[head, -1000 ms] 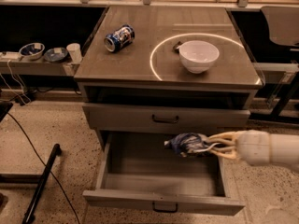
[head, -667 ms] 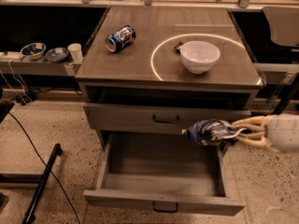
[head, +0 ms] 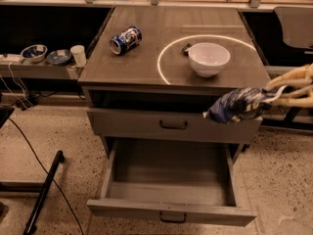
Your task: Pick blue chip bag from middle drawer and place on counter
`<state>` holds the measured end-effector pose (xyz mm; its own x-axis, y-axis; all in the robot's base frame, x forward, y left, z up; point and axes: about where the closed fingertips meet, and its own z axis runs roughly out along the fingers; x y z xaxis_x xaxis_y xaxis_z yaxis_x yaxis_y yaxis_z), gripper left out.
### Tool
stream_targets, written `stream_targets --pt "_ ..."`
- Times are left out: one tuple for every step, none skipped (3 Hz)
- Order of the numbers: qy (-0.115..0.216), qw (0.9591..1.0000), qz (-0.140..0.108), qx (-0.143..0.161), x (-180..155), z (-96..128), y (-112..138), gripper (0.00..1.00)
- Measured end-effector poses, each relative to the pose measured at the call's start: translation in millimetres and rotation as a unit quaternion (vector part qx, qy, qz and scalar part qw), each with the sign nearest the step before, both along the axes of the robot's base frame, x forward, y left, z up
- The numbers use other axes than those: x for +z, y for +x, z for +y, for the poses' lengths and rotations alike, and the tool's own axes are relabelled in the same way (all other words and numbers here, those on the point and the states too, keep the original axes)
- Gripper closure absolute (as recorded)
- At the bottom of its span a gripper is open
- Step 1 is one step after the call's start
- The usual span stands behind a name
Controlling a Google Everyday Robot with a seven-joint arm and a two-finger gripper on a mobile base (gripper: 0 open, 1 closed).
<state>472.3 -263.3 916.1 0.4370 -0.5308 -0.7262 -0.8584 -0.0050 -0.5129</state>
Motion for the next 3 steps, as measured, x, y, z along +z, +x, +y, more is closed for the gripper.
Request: stream_targets --pt "-0.027 0.9995 -0.014 0.004 60.7 4.7 20.2 1.00" --pt "-0.020 0.9990 -0.002 -0.039 105.2 25.4 73.7 1.00" --pt "0.015 0.9950 0.003 -0.099 126.1 42.9 120.2 1.00"
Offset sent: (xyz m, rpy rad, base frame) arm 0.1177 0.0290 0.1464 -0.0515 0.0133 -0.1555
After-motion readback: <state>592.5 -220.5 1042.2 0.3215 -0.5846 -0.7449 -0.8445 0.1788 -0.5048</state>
